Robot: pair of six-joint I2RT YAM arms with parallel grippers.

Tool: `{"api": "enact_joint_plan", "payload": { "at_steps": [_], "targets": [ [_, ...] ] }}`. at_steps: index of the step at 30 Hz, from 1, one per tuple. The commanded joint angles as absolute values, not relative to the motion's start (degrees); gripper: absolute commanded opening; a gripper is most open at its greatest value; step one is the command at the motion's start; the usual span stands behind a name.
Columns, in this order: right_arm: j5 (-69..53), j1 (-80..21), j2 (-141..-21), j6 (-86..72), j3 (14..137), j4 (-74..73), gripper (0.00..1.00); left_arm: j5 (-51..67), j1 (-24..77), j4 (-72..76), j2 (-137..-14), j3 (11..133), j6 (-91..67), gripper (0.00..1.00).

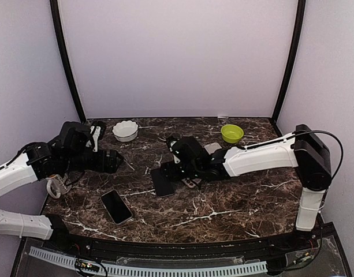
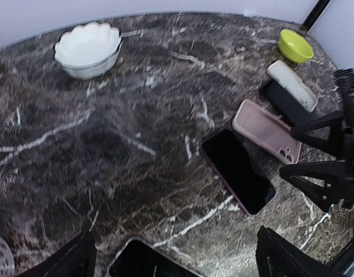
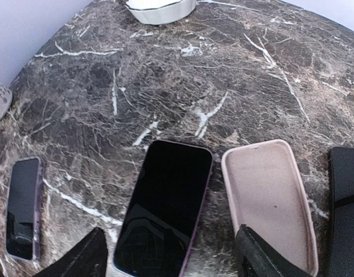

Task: Take the phone out of the phone case
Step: Pick up the phone with the phone case at the center of the board.

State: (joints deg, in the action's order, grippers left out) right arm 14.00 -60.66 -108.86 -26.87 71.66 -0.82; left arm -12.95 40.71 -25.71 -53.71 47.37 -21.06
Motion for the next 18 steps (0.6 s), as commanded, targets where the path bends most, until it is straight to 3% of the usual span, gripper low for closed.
{"api": "enact_joint_plan", "payload": {
  "at_steps": [1, 3, 8, 18],
  "targets": [
    [20.07, -66.89, -109.21, -20.09, 77.1, -4.7, 0.89, -14.35, 40.52, -44.22, -56.27, 49.64, -34.38, 0.99],
    [20.96, -69.27, -110.61, -20.02, 79.45, -6.21, 0.98, -16.12, 40.06, -46.43, -56.18, 49.19, -35.0, 0.99],
    [20.73, -74.16, -116.97, -23.49, 89.25, -15.3, 0.98, -18.77, 38.38, -47.3, -52.91, 48.55, -33.33, 0.99],
    [21.2, -79.8, -124.98, -30.72, 96.29, -18.06, 0.98, -20.06, 38.14, -27.43, -39.03, 37.89, -20.15, 0.99]
  ]
}}
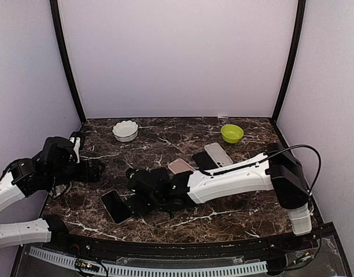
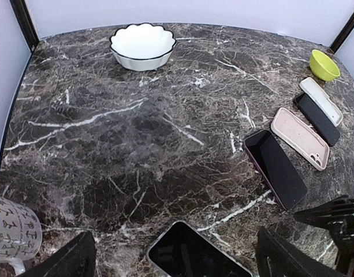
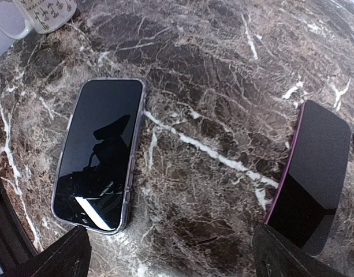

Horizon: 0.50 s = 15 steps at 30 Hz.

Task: Take the phone out of the phone case
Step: Pick up the phone with the phone case at the center of the board.

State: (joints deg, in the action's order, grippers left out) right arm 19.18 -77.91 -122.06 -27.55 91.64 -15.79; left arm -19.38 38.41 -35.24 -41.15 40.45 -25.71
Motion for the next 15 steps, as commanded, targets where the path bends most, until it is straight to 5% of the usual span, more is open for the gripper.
{"api": "enact_joint_plan", "payload": {
  "at_steps": [1, 15],
  "targets": [
    [21.79, -80.19, -125.94, -31.27, 97.54, -19.23, 0.99, -19.54, 38.14, -27.2, -38.61, 37.97, -19.36, 0.99],
    [23.21, -81.55, -137.19, -32.0, 111.24, -22.62, 0.98, -23.33, 38.12, -27.77, -33.69, 37.36, -19.42, 0.99]
  ]
}}
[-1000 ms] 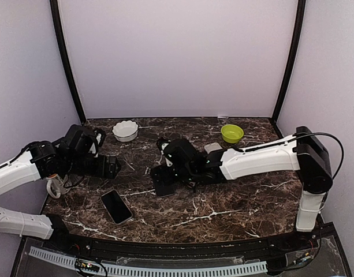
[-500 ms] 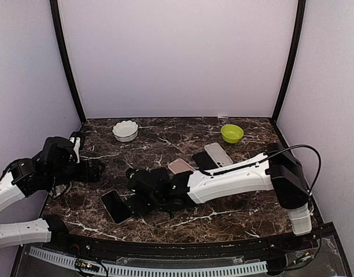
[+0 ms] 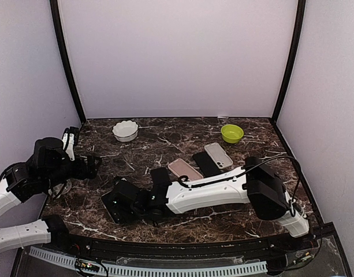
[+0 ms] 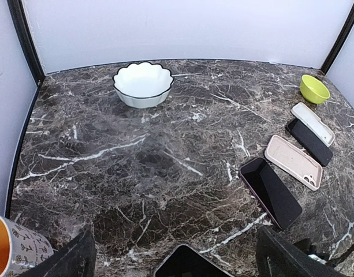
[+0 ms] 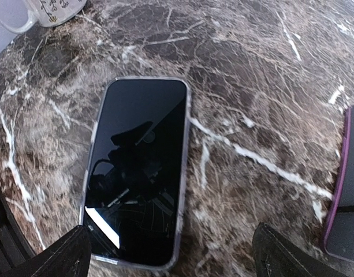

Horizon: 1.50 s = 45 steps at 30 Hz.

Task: Take the phone out of the phone case
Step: Pick up the phone with the phone case at the center of the board.

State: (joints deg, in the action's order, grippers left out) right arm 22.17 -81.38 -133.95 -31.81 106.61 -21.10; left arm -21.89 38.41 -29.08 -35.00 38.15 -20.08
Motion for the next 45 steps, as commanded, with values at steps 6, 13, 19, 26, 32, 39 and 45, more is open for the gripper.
{"api": "enact_joint_plan", "payload": {
  "at_steps": [6, 13, 19, 26, 32, 39, 45],
  "targets": [
    [23.28, -81.56, -140.26, -32.12, 114.61, -22.16, 0.98, -23.45, 38.16, -27.75, -32.87, 37.38, -19.31, 0.99],
    [22.34, -81.79, -142.95, -35.09, 115.98, -19.8, 0.99, -23.14, 38.1, -27.42, -32.63, 37.37, -19.27, 0.99],
    [21.99, -82.99, -144.05, -33.53, 117.1, -17.52, 0.99, -22.51, 38.12, -27.19, -32.35, 37.2, -19.3, 0.99],
    [23.52, -83.21, -145.43, -34.95, 117.28, -16.65, 0.99, -21.37, 38.07, -27.03, -31.96, 37.01, -19.34, 0.99],
    [24.8, -83.55, -149.57, -34.65, 122.36, -20.3, 0.99, -21.18, 38.15, -27.35, -31.73, 36.83, -19.41, 0.99],
    [26.37, -83.55, -151.26, -34.74, 123.19, -25.06, 0.99, -21.59, 38.14, -27.42, -31.81, 36.83, -19.42, 0.99],
    [28.76, -83.99, -153.33, -33.2, 126.09, -32.38, 0.96, -21.8, 38.14, -27.37, -32.04, 36.76, -19.28, 0.99]
  ]
}}
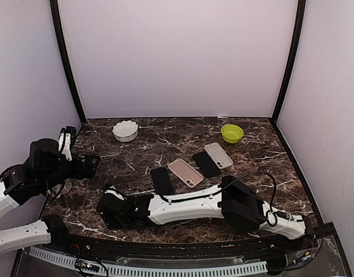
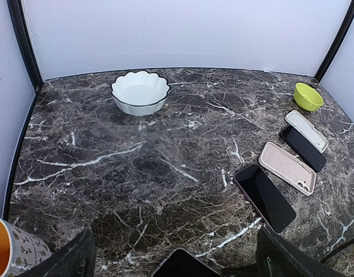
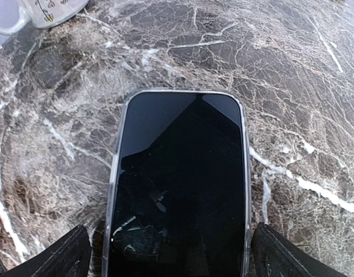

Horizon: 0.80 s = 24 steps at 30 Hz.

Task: Take the phone out of the phone case
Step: Pick up the phone with the phone case at the center of the board.

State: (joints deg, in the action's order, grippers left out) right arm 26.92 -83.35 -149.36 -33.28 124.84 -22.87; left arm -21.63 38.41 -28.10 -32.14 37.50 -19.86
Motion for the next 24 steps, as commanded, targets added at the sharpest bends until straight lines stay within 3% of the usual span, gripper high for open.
{"api": "enact_joint_plan", "payload": {
  "at_steps": [1, 7, 16, 24],
  "targets": [
    [29.41, -84.14, -153.44, -33.06, 126.12, -33.31, 0.95, -21.8, 38.14, -27.39, -32.06, 36.74, -19.22, 0.99],
    [30.0, -84.22, -150.59, -32.4, 120.78, -34.98, 0.85, -22.47, 38.14, -27.46, -32.92, 36.65, -19.3, 0.98],
    [25.66, -83.11, -141.22, -25.35, 105.97, -24.11, 0.45, -19.86, 38.09, -28.9, -35.98, 37.68, -18.72, 0.99],
    [27.01, -80.63, -126.59, -14.92, 86.68, -6.64, 0.27, -9.89, 38.09, -29.99, -45.28, 40.71, -16.12, 0.99]
  ]
}}
